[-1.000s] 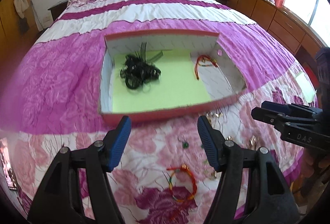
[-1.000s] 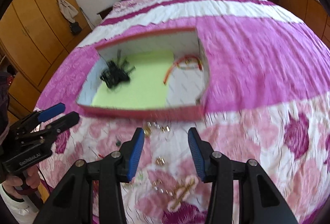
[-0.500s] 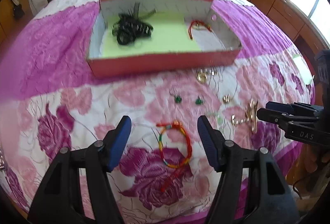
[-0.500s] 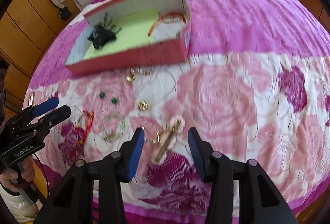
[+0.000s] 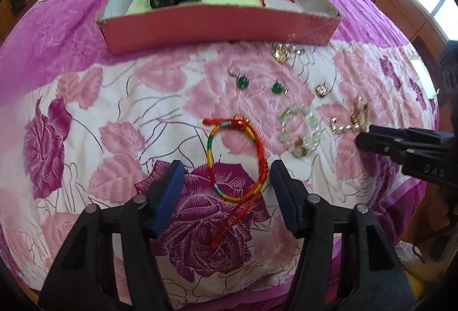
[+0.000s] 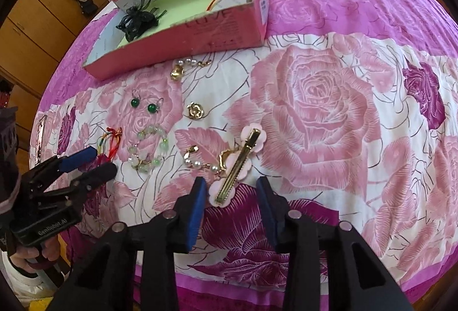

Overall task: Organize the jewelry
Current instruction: 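Grasp the rainbow bracelet with the left tool while the right tool grasps the gold hairpin, then carry both items into the pink box and open both tools to release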

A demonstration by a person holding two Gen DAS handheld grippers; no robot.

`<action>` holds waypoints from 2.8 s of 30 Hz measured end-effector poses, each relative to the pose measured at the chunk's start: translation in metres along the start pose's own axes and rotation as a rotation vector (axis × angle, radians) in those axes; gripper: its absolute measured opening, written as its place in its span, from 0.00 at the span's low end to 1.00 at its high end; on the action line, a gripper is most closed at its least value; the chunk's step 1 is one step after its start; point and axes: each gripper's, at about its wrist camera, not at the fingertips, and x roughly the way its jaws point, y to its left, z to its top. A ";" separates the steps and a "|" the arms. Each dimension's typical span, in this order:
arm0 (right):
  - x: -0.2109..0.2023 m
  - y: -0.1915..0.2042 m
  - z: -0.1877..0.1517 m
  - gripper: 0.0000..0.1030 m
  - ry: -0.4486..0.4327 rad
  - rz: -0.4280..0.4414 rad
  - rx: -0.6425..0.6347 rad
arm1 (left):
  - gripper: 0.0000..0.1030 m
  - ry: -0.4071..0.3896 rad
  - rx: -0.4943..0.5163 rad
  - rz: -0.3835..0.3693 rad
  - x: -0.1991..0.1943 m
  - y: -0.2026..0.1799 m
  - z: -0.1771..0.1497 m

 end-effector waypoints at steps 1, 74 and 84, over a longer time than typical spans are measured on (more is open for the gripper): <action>0.001 -0.001 0.000 0.37 0.000 0.003 0.003 | 0.52 0.002 0.003 0.008 0.002 -0.001 -0.001; -0.026 0.009 0.135 0.20 -0.319 0.061 -0.047 | 0.00 -0.239 -0.090 0.064 -0.008 0.056 0.124; 0.019 0.006 0.161 0.20 -0.253 -0.053 -0.084 | 0.00 -0.179 -0.125 0.066 0.023 0.065 0.125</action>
